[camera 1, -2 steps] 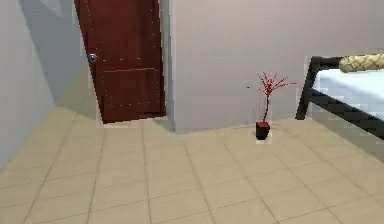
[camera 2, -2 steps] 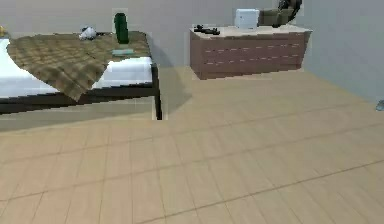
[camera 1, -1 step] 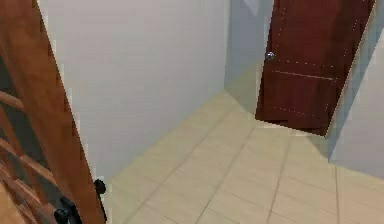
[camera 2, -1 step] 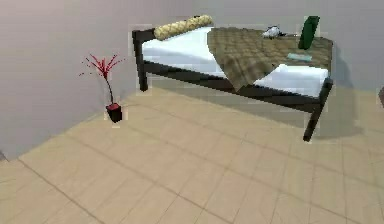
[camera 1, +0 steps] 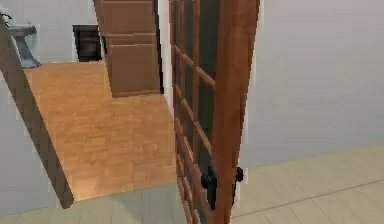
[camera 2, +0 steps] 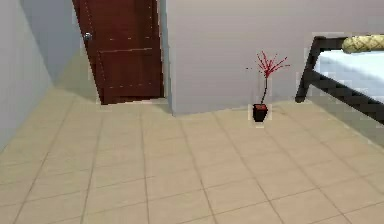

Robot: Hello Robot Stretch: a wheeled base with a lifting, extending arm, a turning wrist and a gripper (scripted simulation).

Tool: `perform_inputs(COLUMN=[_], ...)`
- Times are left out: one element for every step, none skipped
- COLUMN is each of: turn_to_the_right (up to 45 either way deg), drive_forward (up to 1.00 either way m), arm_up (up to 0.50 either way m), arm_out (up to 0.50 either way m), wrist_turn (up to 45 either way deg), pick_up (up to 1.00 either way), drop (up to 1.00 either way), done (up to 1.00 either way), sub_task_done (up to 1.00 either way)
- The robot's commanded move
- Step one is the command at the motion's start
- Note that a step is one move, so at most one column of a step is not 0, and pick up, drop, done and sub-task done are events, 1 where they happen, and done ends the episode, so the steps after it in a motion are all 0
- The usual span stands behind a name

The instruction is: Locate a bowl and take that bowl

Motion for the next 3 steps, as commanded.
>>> perform_inputs(turn_to_the_right=[-33.0, 0.0, 3.0], drive_forward=[0.0, 0.4, 0.0], arm_up=[0.0, 0.0, 0.0], arm_out=[0.0, 0.0, 0.0], wrist_turn=[0.0, 0.0, 0.0], pick_up=[0.0, 0.0, 0.0], drop=[0.0, 0.0, 0.0], done=[0.0, 0.0, 0.0], sub_task_done=[0.0, 0.0, 0.0])
